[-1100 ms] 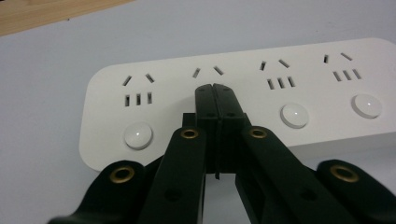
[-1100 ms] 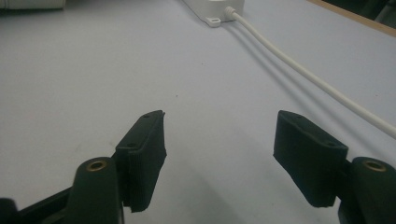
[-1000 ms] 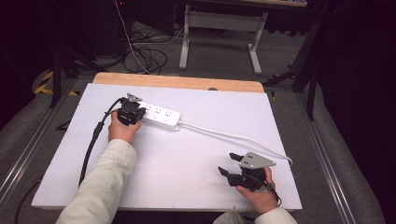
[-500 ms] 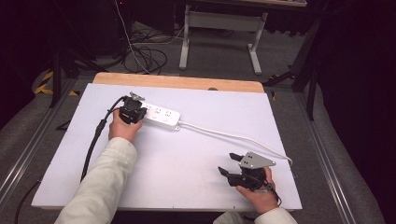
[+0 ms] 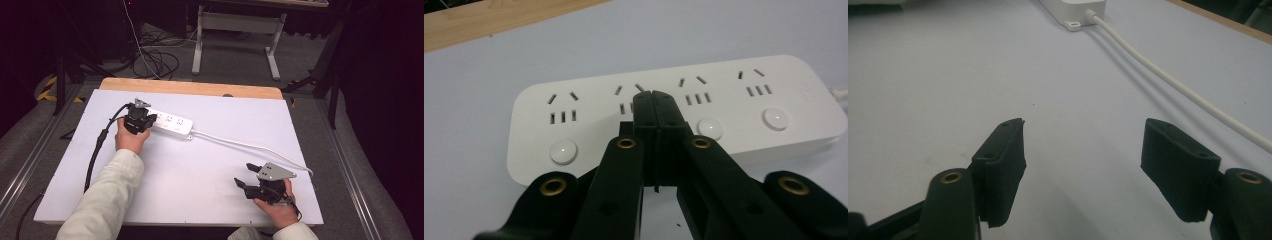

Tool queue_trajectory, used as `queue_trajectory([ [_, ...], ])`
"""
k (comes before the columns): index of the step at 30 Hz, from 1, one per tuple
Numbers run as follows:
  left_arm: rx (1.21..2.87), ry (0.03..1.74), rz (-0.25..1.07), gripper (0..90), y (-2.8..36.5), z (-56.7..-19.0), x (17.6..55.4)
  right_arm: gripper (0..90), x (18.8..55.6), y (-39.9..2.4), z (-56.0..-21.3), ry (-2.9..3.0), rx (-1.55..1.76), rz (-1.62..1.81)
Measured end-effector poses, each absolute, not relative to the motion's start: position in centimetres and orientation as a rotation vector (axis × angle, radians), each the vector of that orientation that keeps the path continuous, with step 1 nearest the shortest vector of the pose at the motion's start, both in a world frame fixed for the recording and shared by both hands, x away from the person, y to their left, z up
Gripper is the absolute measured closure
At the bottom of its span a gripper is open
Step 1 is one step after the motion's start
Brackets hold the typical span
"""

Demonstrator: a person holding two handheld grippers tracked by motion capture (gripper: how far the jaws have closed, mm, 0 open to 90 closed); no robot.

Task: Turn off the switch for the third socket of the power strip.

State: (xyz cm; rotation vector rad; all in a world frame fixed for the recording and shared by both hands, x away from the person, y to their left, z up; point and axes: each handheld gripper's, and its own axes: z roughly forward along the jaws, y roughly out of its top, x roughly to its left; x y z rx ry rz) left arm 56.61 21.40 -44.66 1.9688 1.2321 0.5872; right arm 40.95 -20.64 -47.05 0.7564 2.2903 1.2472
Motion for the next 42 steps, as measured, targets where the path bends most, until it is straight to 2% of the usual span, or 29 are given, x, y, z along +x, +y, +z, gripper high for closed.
queue_trajectory([
  [21,1.945,1.197,0.575,85.3,22.2,-41.5,54.4,34.2,41.0,-20.6,-47.1,2.290,0.760,1.237],
  [22,1.944,1.194,0.581,83.7,22.1,-41.5,54.3,34.2,41.0,-20.6,-47.1,2.289,0.761,1.237],
  [23,1.951,1.194,0.598,76.5,22.1,-41.4,54.2,34.2,41.0,-20.6,-47.1,2.289,0.764,1.238],
  [24,1.949,1.188,0.605,76.5,22.1,-41.2,54.0,34.2,41.0,-20.6,-47.1,2.289,0.764,1.238],
  [25,1.942,1.187,0.597,68.5,22.2,-41.1,53.9,34.3,41.1,-20.6,-47.1,2.288,0.759,1.237],
  [26,1.927,1.189,0.574,68.5,22.2,-41.0,53.7,34.3,41.1,-20.6,-47.1,2.288,0.759,1.237],
  [27,1.922,1.191,0.562,62.9,22.3,-40.8,53.6,34.2,41.0,-20.6,-47.1,2.289,0.760,1.236],
  [34,1.932,1.113,0.594,49.2,22.5,-39.4,51.5,34.2,41.0,-20.7,-47.0,2.282,0.758,1.246],
  [42,1.884,1.043,0.533,39.0,23.5,-38.5,48.4,34.2,40.9,-20.6,-47.0,2.285,0.755,1.242],
])
